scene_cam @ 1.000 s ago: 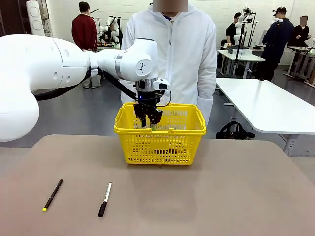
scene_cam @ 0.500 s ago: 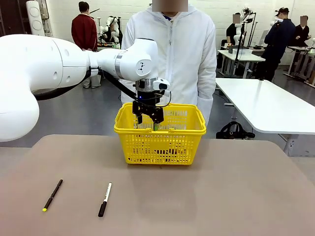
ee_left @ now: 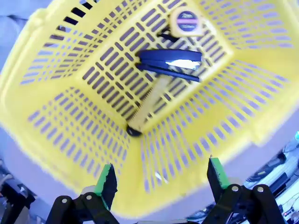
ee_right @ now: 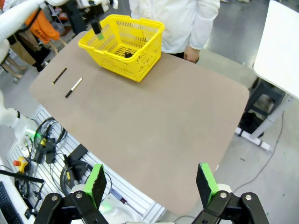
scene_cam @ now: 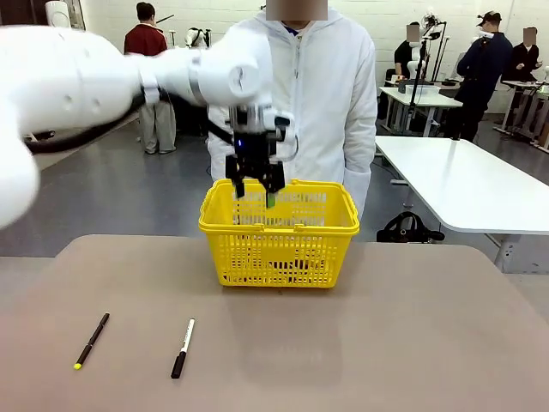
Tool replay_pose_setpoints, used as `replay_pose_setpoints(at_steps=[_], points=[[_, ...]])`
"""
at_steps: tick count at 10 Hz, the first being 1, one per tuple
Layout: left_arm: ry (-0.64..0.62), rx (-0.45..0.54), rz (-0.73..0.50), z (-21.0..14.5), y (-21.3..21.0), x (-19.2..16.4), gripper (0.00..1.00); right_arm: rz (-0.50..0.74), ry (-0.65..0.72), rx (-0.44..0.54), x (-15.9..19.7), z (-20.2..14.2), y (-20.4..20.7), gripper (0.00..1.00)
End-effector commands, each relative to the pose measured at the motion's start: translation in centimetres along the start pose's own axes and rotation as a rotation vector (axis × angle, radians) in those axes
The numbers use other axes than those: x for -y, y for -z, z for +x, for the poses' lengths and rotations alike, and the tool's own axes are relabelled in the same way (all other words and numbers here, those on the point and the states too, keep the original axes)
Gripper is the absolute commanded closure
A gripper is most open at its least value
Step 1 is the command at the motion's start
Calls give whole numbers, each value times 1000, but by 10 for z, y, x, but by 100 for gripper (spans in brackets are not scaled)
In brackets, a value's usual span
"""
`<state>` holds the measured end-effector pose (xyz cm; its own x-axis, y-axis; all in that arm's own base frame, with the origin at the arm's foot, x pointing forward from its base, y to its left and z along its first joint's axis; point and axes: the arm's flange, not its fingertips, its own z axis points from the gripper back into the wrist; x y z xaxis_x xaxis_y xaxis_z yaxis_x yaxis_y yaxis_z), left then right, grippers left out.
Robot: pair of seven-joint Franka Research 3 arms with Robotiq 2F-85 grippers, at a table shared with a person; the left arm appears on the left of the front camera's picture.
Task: Place the items the person wants into the basket.
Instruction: Pick up the item the person points to and place it in the Market Basket.
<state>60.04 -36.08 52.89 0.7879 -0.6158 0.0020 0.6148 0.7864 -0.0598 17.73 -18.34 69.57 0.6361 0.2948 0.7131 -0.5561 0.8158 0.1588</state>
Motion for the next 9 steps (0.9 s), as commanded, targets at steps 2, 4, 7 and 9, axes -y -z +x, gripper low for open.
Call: replay_pose_setpoints(at_steps=[2,4,7,9], points=[[-47,90,15,-105,-75,43,0,24,-13,11,-2,1,2,0],[-83,140,37,-154,-84,64,0,24,-13,11,-2,1,2,0],[-83,170,78,-196,-73,65,0,24,-13,11,-2,1,2,0],[-98,175,64,-199,-75,46,0,24,-13,11,-2,1,2,0]])
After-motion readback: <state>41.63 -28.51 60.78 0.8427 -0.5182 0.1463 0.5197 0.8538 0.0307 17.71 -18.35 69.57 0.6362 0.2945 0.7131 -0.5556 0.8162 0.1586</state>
